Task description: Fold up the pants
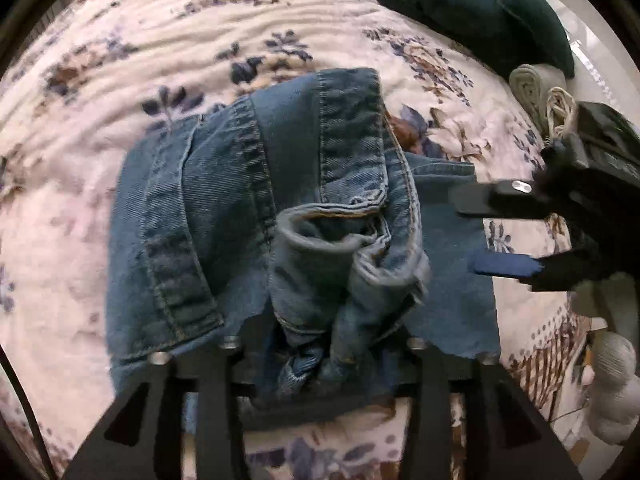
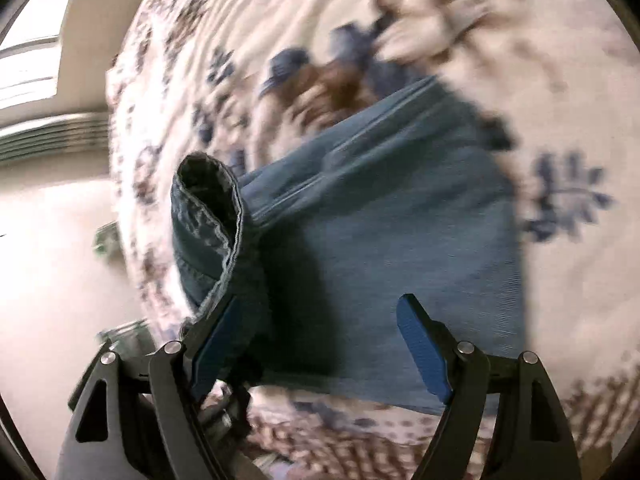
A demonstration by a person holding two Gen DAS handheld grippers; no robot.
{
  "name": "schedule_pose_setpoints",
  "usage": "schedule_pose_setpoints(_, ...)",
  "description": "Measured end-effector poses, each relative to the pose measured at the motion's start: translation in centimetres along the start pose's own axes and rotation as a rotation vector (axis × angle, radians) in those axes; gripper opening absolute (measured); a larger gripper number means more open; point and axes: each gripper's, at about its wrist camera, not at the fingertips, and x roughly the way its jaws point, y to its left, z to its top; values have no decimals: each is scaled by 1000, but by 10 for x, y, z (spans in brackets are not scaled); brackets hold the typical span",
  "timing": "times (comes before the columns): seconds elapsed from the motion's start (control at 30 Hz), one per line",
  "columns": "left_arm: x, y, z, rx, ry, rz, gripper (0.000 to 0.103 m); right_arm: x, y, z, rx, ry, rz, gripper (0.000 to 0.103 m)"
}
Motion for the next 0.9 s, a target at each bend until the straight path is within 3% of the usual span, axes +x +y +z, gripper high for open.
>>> schedule_pose_setpoints(0.03, -4, -2, 0, 1, -4, 10, 86, 6, 0, 2, -3, 11, 31, 82)
schedule_pose_setpoints(0.07, -7, -3, -4, 0, -8, 16, 92, 12, -2, 3, 1, 26, 55, 82)
schedule_pose_setpoints(0.2, -18, 7, -16, -76, 15, 13, 93, 30, -17, 0, 64, 65, 180, 82)
schedule_pose_setpoints(0.3, -26, 30, -23, -168, 30, 44, 93, 48, -26, 0, 75, 88, 215, 83)
schedule_pose_setpoints(0.43, -10, 67, -24, -241, 80, 165, 93, 66, -20, 4, 12, 103, 195, 85)
schedule_pose_setpoints(0.57, 11, 97, -25, -289, 132, 224, 93, 75, 10, -8, -176, 106, 82, 83)
schedule_pose_setpoints(0.63, 17, 104, -25, -296, 139, 235, 93, 80, 26, -18, -295, 91, -52, 69)
schedule_pose_setpoints(0.67, 18, 105, -25, -297, 142, 239, 93, 81, 28, -21, -308, 74, -102, 48)
schedule_pose_setpoints(0.8, 15, 101, -22, -301, 145, 229, 93, 63, 40, -38, -328, -6, -140, 28)
schedule_pose_setpoints(0.9, -5, 94, -17, -288, 103, 225, 93, 32, 55, -60, -375, -87, -193, 22)
